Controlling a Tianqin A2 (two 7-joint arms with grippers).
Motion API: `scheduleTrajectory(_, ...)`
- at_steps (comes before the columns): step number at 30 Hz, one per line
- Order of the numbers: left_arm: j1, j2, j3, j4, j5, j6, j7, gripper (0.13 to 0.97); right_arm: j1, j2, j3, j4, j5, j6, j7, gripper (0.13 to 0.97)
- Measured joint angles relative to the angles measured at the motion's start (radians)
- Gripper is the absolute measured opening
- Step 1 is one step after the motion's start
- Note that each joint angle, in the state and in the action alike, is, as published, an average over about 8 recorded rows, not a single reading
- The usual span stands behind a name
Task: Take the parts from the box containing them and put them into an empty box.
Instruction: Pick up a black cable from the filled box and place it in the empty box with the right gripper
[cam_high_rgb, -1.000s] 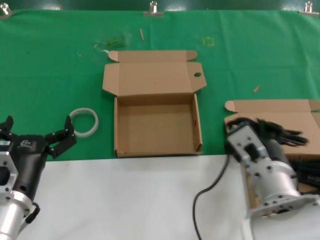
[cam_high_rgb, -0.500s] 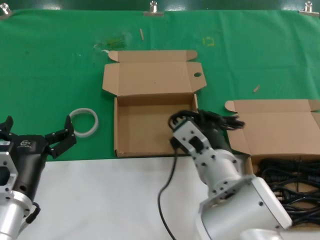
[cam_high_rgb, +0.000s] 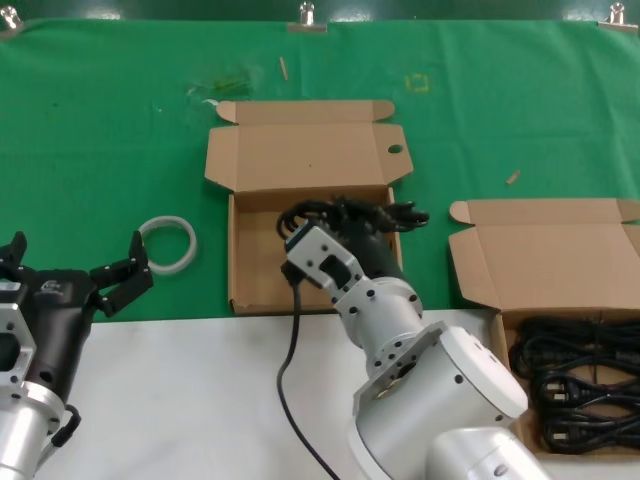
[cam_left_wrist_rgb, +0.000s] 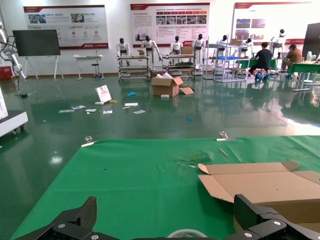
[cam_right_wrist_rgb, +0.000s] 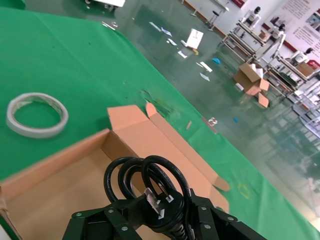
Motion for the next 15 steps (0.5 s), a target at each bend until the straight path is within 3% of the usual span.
scheduleTrajectory(15, 0.000, 0.000, 0.000, 0.000, 0.000, 0.000, 0.000, 0.965, 0.050, 0.032, -0.089, -0.085, 0.029, -0.033, 0.103, 0.254)
